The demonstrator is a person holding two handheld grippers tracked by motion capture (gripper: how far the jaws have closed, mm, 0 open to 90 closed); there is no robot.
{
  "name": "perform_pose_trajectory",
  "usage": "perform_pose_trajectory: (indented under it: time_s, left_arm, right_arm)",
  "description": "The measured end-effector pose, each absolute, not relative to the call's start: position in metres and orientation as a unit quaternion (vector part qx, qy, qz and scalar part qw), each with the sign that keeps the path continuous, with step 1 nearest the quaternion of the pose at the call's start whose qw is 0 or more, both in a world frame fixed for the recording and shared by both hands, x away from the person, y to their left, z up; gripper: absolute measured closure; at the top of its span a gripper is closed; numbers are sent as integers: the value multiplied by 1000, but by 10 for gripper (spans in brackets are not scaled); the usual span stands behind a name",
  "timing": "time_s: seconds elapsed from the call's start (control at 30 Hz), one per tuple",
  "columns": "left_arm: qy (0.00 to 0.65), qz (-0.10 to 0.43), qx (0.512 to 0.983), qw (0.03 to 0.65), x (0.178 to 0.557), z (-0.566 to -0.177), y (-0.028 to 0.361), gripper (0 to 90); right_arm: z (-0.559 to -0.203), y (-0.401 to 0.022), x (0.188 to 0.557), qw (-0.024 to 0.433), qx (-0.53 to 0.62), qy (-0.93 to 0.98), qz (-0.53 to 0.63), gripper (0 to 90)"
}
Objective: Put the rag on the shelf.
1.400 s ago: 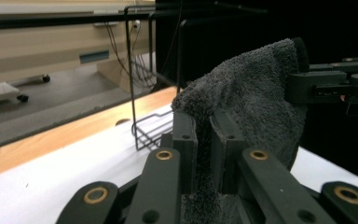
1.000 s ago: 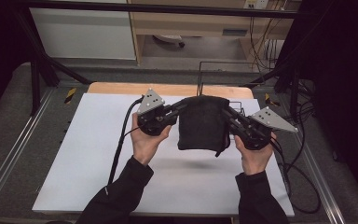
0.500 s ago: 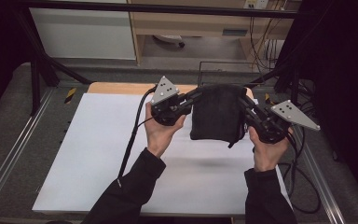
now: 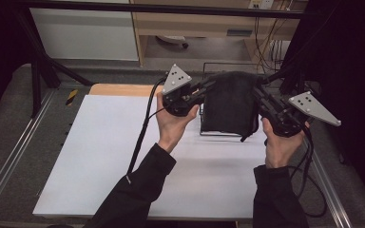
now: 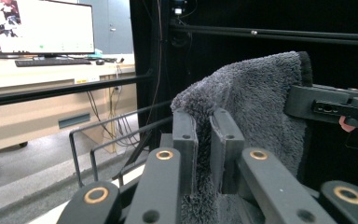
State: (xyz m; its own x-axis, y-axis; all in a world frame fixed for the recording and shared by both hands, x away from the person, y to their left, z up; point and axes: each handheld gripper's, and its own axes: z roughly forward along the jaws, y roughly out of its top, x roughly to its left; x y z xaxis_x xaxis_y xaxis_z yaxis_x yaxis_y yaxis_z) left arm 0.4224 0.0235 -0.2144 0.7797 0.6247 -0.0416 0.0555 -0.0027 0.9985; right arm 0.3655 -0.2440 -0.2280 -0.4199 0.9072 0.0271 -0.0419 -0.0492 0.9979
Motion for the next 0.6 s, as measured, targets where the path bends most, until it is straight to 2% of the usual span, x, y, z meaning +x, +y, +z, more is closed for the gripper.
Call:
perform_pose_trajectory:
  time_s: [0.6]
  left_arm:
    - [239,233,654,678,441,-172,1,818]
  right_arm:
    - [-187,-260,383,420,366,546,626,790]
